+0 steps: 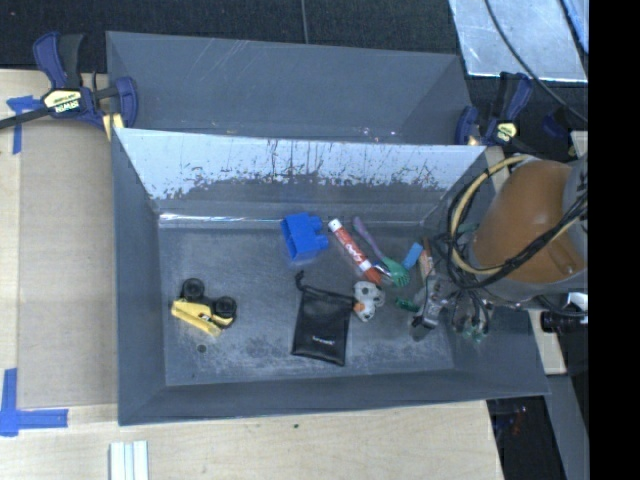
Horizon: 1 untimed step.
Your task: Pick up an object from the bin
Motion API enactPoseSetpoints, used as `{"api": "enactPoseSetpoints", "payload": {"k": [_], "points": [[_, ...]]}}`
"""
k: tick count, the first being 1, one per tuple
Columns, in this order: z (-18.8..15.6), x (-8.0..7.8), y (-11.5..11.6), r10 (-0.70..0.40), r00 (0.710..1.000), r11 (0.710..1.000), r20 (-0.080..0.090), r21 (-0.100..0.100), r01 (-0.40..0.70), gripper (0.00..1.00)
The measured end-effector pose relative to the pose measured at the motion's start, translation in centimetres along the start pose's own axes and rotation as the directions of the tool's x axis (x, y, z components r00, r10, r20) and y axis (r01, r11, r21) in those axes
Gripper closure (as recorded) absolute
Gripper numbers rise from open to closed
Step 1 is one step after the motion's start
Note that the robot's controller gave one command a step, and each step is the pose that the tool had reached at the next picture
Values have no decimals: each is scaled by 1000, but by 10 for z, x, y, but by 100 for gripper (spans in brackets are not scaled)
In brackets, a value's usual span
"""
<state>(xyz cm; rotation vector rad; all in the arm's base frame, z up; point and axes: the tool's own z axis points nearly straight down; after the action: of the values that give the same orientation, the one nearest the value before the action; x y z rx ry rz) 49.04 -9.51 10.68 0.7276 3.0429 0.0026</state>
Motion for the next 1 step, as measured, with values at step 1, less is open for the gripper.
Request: {"api": "enactPoseSetpoints", "payload": {"k": [1], "points": [[-24, -1, 0, -2, 1000, 1000, 2, 0, 2, 100]]}}
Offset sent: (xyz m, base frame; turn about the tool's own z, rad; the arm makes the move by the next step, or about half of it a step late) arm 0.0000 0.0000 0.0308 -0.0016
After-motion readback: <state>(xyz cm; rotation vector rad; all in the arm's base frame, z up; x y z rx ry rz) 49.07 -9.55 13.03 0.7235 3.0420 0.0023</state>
